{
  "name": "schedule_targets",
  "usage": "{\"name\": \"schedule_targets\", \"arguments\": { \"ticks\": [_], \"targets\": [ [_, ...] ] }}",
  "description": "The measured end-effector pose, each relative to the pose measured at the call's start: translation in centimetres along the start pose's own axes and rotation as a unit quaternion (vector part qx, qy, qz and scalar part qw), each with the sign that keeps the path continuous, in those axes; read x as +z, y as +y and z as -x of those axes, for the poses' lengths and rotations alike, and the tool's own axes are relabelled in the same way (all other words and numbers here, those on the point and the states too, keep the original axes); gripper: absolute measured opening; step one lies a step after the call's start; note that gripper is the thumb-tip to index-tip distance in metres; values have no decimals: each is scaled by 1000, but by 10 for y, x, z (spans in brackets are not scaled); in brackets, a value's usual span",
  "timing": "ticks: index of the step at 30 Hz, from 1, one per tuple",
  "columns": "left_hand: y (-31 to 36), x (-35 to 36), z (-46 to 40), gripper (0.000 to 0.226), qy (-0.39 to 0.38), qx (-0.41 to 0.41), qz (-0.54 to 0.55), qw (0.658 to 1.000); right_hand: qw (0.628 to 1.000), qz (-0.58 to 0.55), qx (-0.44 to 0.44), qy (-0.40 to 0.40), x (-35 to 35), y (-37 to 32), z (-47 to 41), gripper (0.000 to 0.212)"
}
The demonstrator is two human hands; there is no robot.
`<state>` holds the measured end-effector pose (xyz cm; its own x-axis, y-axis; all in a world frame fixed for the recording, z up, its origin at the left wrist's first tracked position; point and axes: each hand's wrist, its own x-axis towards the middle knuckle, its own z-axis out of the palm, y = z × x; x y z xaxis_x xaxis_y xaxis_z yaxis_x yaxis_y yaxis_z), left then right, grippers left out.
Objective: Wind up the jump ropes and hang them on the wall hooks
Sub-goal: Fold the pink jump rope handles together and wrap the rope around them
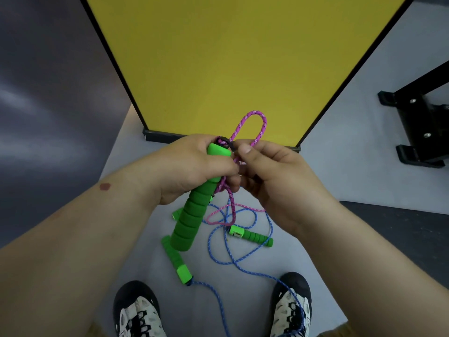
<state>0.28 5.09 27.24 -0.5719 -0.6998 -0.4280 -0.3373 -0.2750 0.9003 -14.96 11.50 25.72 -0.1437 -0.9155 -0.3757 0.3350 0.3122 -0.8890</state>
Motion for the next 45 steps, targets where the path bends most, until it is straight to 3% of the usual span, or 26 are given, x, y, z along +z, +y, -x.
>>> {"name": "schedule_targets", "arguments": {
  "ticks": [4, 10, 14, 19, 29, 37, 40, 45],
  "targets": [
    [1, 0, 2, 5, 5, -22, 51, 998, 999, 31, -18, 40, -3, -4, -3, 14],
    [1, -1, 5, 6, -8, -33, 28, 999, 990, -57, -40, 126, -15, -23, -8, 12],
    [1, 4, 2, 4, 18, -23, 51, 998, 993, -79, 0, 83, -13, -20, -7, 19],
    [2, 6, -1, 6, 25, -34, 76, 996, 1000, 16, 5, 12, -4, -4, -1, 17],
    [1, 3, 0, 8, 7, -38, 72, 997, 987, -67, -37, 144, -20, -24, -11, 17],
    [-1, 3, -2, 5, 6, -39, 67, 997, 1000, 22, 4, 6, -5, -1, -3, 22],
    [-2, 4, -2, 9, 8, -43, 65, 997, 997, 64, -11, 32, -6, -1, -4, 17],
    [0, 3, -1, 5, 19, -57, 69, 996, 994, -7, -22, 110, -12, -12, -7, 10]
  ]
}}
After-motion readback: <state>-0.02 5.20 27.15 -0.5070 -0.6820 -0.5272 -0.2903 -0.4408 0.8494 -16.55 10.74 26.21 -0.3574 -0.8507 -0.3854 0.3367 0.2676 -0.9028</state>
